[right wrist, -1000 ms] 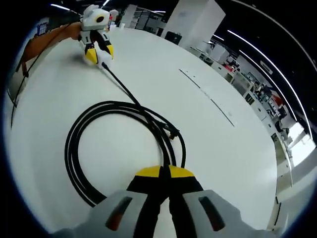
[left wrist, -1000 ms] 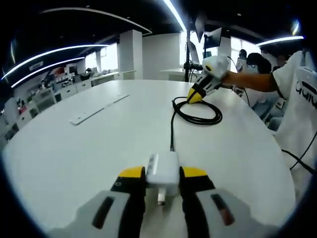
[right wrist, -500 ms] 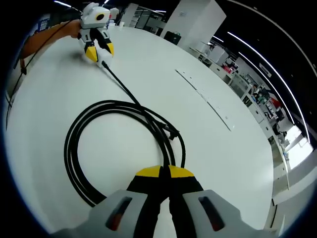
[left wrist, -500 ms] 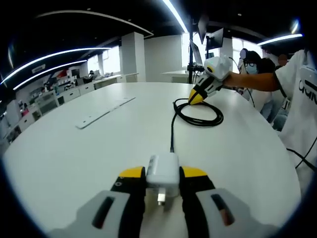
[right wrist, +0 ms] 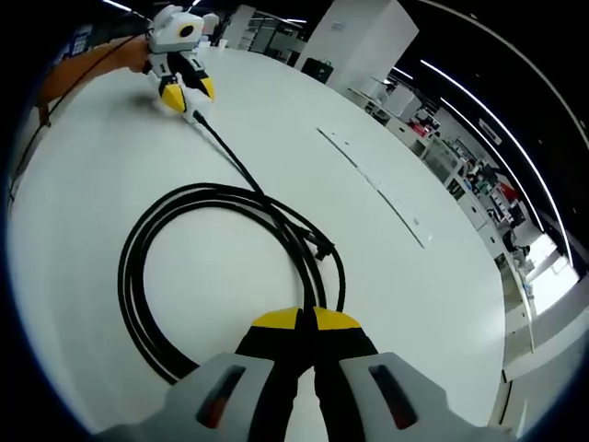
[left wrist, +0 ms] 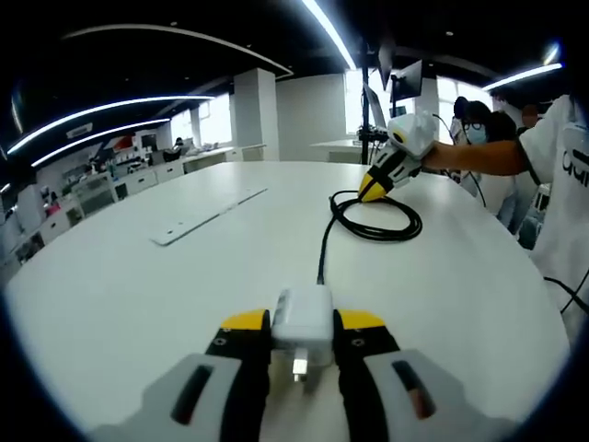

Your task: Plug the desk Type‑C cable into the charger adapter.

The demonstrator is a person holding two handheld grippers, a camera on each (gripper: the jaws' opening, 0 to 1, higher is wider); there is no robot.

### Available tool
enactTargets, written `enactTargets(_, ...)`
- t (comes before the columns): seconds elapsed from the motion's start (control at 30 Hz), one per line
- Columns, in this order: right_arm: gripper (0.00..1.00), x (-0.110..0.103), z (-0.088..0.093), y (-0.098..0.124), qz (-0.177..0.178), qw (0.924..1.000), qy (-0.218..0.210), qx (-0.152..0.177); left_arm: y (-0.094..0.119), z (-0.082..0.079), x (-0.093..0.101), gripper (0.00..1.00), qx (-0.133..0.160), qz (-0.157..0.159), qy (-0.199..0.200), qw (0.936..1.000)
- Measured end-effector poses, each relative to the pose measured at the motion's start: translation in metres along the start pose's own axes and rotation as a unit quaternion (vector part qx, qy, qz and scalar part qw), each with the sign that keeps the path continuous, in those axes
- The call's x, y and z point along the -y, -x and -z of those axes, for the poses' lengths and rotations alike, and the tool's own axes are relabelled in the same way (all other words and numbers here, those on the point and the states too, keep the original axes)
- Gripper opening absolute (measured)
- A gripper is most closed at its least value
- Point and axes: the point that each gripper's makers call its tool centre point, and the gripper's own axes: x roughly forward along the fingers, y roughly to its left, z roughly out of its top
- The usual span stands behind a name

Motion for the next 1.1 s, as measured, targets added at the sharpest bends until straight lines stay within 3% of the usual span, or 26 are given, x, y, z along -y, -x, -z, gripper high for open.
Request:
enactTargets(0.4,0.02,0.007,0.000,-0.003,0.009,1.0000,0.001,0.001,-0.009,-0.005,0.010,0.25,0.006,0.000,0.000,1.0000)
enactTargets(0.63,0.02,0.015,-0.003,-0.008,0.013,0.9999,0.004,0.000,-0.007,-0.004,-0.007,0.25,0.009,-0.004,-0.001,1.0000)
enactTargets(1.1,0.02,0.020,-0.003,-0.016,0.020,0.9998,0.003,0.000,-0.010,-0.006,-0.015,0.26,0.012,-0.008,-0.006,0.9999)
